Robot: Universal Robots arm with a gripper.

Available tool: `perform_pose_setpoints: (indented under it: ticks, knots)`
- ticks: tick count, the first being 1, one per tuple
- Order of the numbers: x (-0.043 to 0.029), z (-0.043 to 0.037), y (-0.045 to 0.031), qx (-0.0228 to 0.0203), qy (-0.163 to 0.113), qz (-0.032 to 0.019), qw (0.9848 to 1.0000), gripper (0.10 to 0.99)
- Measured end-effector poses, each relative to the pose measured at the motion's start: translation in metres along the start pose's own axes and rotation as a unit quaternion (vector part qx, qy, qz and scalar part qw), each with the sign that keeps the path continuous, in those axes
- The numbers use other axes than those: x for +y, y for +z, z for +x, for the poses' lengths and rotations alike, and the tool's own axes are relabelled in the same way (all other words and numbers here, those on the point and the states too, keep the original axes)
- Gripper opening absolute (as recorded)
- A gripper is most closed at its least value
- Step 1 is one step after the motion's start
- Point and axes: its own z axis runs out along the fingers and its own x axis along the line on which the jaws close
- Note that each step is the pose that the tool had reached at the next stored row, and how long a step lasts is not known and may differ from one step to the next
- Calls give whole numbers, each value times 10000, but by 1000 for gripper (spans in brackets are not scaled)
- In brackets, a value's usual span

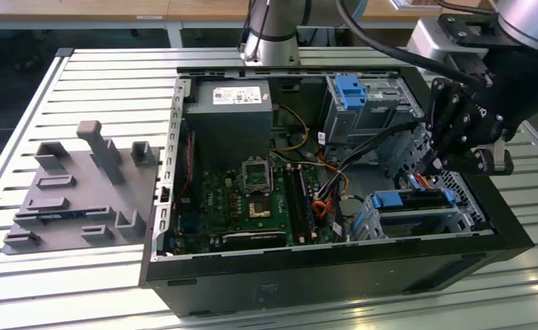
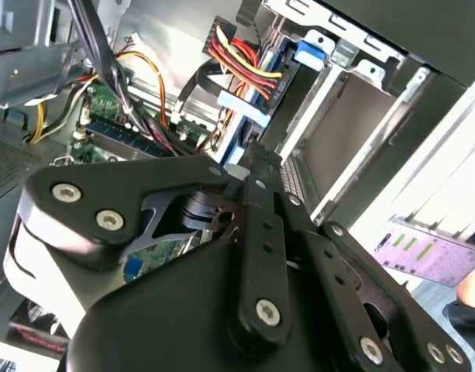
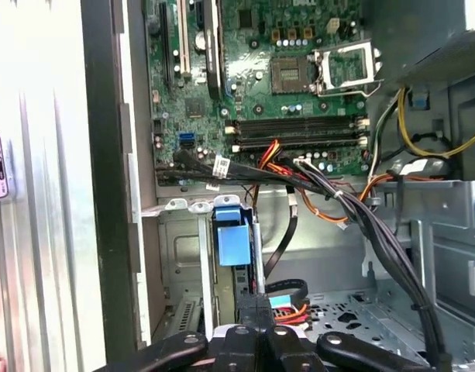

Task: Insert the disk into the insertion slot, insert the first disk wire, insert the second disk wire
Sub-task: 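Insert the second disk wire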

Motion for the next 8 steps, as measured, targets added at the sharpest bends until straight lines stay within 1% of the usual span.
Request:
perform_pose_setpoints:
  ticks: [1,8]
  knots:
    - [0,0,-9,0,1,-6,10000,106]
    - [0,0,-10,1,0,-8,10000,106]
